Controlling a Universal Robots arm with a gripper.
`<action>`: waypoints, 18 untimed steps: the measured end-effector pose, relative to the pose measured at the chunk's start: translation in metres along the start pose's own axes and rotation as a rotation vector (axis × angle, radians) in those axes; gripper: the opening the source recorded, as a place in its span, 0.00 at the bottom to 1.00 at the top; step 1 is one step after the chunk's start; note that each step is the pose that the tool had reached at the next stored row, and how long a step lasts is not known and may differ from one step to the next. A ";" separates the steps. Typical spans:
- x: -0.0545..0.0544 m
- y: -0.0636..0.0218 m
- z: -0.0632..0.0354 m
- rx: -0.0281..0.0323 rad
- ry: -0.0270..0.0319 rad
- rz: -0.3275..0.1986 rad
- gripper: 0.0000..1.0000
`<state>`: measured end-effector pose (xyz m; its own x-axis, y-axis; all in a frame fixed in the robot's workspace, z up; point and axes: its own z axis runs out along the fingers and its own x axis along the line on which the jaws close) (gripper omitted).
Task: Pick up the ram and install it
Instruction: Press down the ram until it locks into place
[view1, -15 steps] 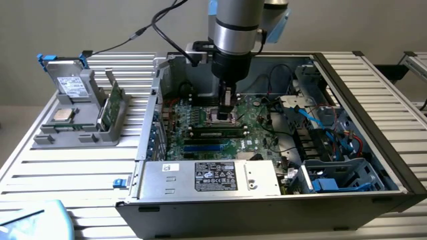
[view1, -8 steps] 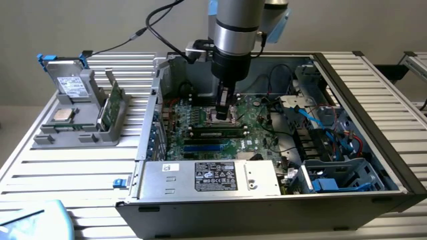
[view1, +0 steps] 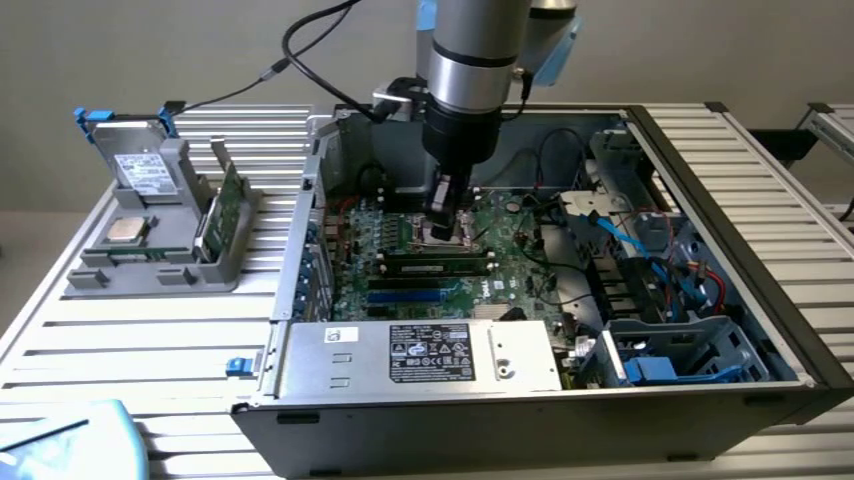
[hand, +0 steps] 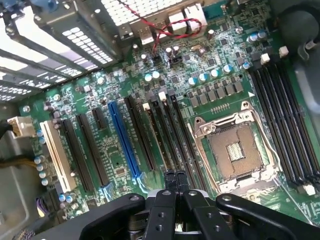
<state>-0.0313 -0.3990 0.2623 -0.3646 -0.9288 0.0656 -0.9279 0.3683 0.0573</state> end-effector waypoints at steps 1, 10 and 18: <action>0.000 0.0000 0.0003 -0.0012 -0.0009 0.017 0.11; 0.000 -0.0002 0.0034 -0.0071 -0.0035 0.142 0.11; 0.000 -0.0003 0.0060 -0.0088 -0.0001 0.238 0.11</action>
<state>-0.0313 -0.3990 0.2563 -0.5732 -0.8157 0.0782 -0.8150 0.5774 0.0489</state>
